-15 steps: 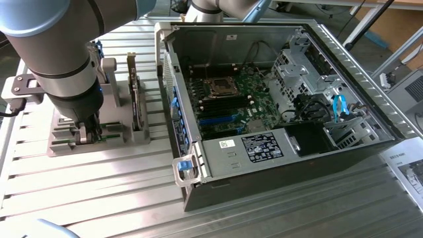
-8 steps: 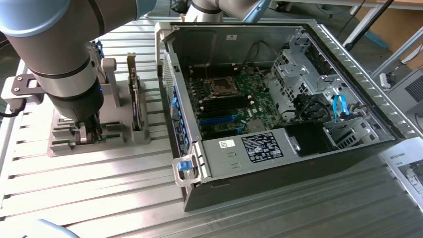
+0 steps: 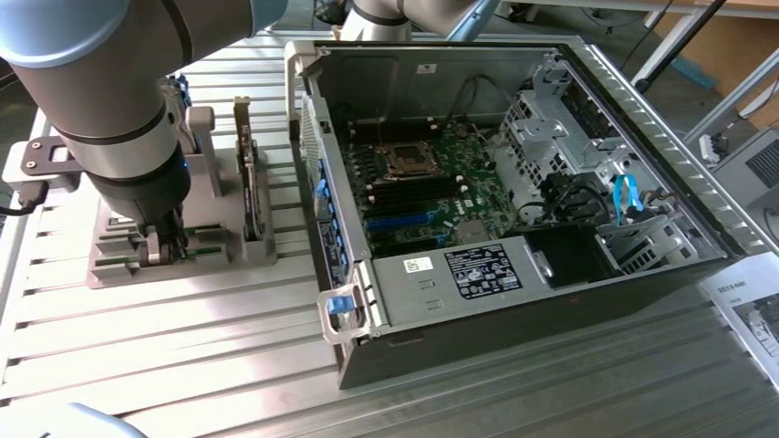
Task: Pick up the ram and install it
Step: 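Pick up the ram and move it above insertion slot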
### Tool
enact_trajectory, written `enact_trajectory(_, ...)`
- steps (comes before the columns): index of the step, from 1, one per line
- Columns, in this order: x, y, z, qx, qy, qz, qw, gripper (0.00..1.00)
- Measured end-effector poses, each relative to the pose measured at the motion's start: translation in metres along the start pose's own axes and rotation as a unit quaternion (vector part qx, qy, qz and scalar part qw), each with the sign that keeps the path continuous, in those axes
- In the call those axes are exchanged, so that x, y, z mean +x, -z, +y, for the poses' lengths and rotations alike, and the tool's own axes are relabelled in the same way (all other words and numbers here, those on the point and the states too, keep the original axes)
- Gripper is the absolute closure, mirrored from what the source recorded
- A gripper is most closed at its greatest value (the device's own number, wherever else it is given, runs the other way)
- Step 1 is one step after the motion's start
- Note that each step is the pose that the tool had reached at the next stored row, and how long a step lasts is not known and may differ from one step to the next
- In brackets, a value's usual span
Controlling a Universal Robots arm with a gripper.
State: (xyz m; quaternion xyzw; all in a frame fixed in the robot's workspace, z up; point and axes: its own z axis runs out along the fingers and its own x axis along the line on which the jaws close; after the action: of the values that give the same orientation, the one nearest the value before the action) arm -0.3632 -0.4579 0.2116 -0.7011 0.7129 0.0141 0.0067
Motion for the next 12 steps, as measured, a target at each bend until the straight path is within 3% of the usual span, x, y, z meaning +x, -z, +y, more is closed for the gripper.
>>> enact_trajectory(9,0.0000,-0.0001,0.0000,0.0000,0.000,0.0000,1.0000,0.78)
enact_trajectory(12,0.0000,-0.0001,0.0000,0.0000,0.000,0.0000,1.0000,0.87)
